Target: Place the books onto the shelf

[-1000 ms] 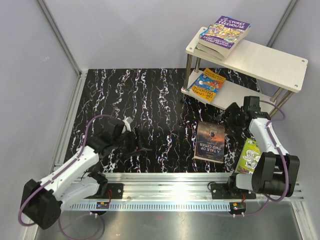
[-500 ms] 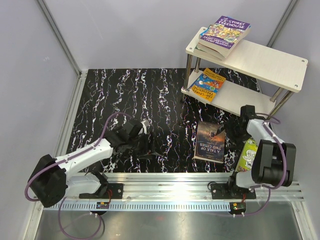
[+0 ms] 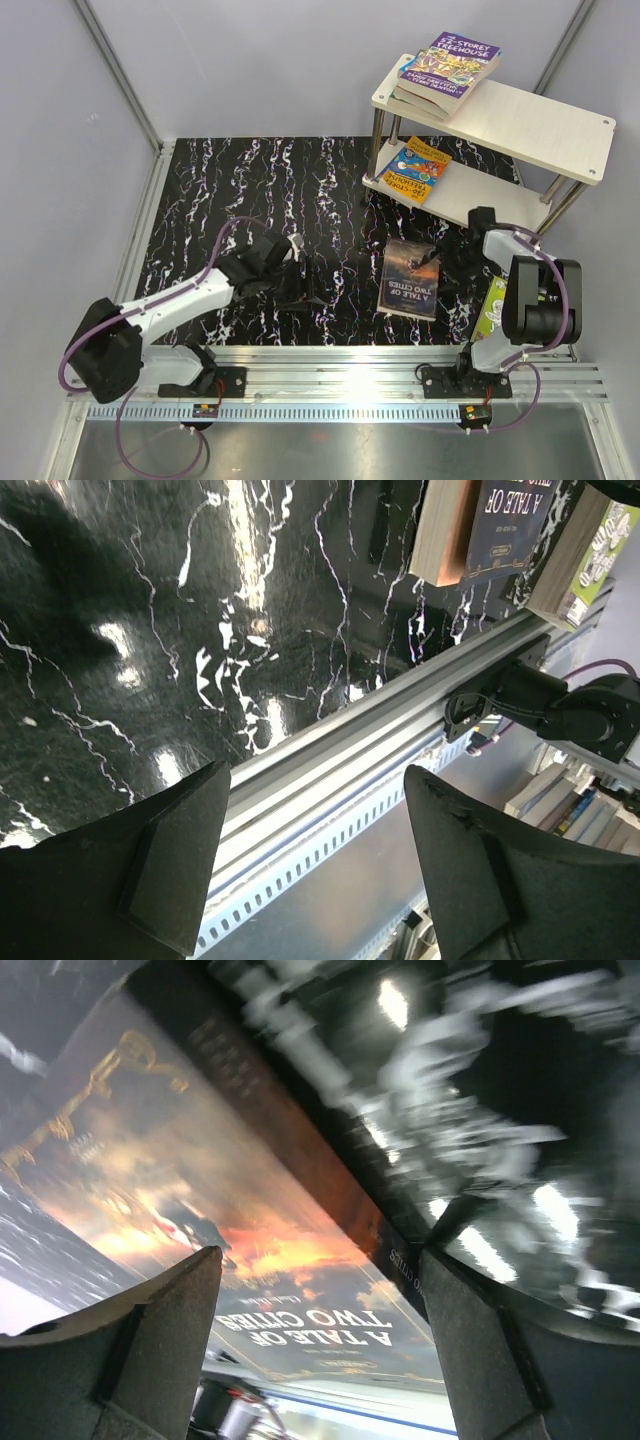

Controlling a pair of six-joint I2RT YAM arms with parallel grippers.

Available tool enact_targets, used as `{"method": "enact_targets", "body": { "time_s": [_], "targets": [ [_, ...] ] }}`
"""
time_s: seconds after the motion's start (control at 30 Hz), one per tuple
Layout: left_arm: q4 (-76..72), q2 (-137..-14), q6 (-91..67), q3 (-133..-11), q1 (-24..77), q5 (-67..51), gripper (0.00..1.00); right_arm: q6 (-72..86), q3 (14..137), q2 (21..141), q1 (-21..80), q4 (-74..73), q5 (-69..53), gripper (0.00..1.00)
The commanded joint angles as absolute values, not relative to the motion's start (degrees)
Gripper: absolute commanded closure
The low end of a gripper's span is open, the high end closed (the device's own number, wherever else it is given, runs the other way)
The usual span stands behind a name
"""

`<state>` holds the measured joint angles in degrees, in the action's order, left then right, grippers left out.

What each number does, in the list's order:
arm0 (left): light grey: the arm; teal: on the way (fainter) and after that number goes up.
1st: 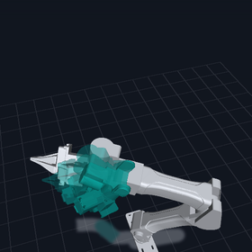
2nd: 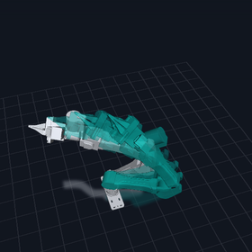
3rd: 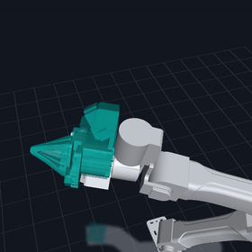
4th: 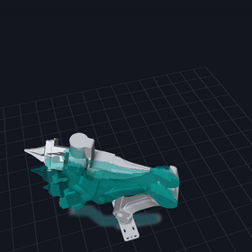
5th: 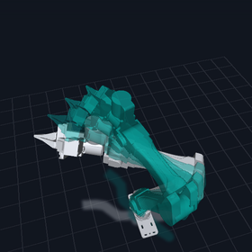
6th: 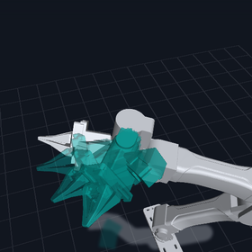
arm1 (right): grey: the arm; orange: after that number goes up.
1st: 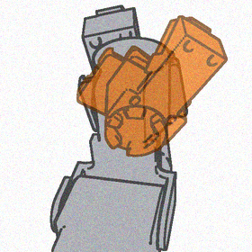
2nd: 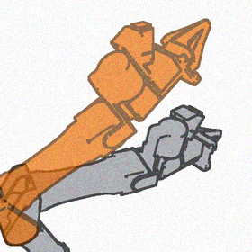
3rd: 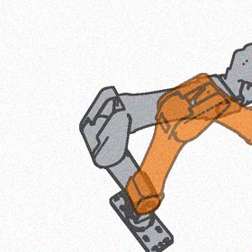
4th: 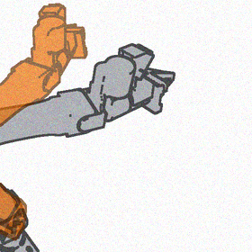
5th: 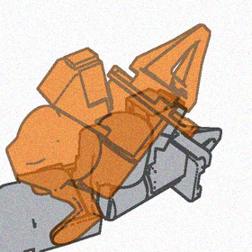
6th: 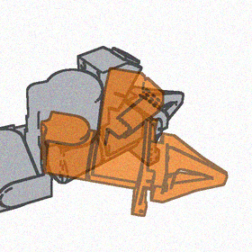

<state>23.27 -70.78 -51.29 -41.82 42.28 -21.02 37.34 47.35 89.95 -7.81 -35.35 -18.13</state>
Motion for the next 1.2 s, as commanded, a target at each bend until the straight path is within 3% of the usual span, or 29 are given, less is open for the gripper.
{"method": "enact_targets", "body": {
  "time_s": [0.0, 0.23, 0.33, 0.63, 0.9, 1.17],
  "targets": [
    [22.06, -74.35, -48.87, -45.78, 42.36, -19.60, 0.25, 38.05, 46.23, 90.00, 1.27, -32.25, -19.34, 0.14],
    [23.11, -83.74, -45.44, -52.02, 42.36, -16.88, 0.25, 47.89, 42.29, 88.51, 20.27, -26.65, -23.89, 0.14],
    [24.69, -86.74, -43.69, -55.10, 42.28, -14.25, 0.25, 50.45, 41.05, 86.50, 23.02, -25.49, -24.34, 0.14],
    [30.85, -89.90, -31.65, -69.07, 39.38, -4.48, 0.22, 48.42, 42.72, 76.49, 23.12, -36.91, -19.34, 0.09],
    [22.59, -105.09, -26.89, -76.27, 39.37, -12.38, 0.21, 49.39, 42.98, 74.09, 17.34, -40.08, -16.70, 0.06],
    [26.62, -117.06, -25.49, -85.51, 40.60, -16.24, 0.20, 47.99, 41.04, 76.55, 6.16, -38.85, -18.81, 0.06]
  ]
}}
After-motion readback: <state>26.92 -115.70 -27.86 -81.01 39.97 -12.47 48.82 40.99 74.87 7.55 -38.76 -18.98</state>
